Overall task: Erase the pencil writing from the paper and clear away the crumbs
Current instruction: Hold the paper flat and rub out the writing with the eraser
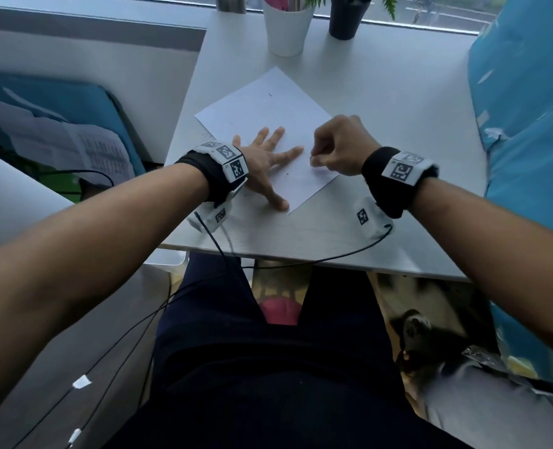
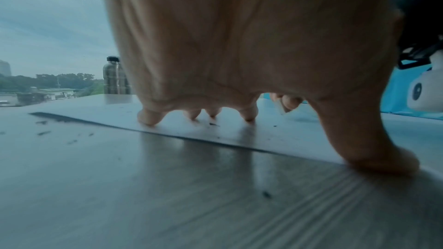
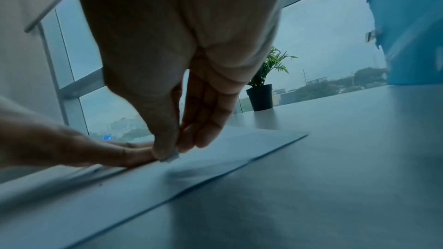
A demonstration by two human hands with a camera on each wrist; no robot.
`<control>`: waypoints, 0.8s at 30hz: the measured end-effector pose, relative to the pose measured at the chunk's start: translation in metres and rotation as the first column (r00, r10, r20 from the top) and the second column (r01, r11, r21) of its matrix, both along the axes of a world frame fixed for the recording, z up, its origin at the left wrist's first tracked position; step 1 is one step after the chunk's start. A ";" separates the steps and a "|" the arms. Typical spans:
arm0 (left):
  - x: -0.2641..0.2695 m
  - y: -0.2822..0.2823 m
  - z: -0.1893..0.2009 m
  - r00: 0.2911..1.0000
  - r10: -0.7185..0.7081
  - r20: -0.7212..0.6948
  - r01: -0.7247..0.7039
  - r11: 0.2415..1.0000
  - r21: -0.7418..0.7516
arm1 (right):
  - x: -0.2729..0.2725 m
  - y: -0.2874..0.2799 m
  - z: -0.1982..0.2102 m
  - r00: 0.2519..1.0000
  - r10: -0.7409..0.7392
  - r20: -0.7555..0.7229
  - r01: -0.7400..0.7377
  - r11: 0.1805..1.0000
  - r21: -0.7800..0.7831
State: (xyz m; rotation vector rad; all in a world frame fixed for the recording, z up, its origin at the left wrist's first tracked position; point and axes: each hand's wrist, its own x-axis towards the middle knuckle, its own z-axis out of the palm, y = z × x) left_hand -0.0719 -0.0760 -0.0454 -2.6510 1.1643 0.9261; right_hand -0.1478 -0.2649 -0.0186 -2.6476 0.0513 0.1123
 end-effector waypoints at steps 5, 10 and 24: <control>0.014 0.019 0.005 0.998 -0.054 -0.024 0.050 0.991 -0.123 | -0.009 -0.001 -0.002 0.995 0.064 -0.072 -0.066 0.997 -0.030; 0.019 0.036 0.006 0.998 -0.022 0.055 0.034 0.971 -0.236 | -0.019 0.013 0.000 0.984 0.130 -0.119 -0.133 0.991 -0.020; 0.033 0.031 -0.006 0.999 -0.027 0.028 0.030 0.997 -0.077 | 0.049 0.067 -0.003 0.964 0.262 -0.037 -0.253 0.954 0.164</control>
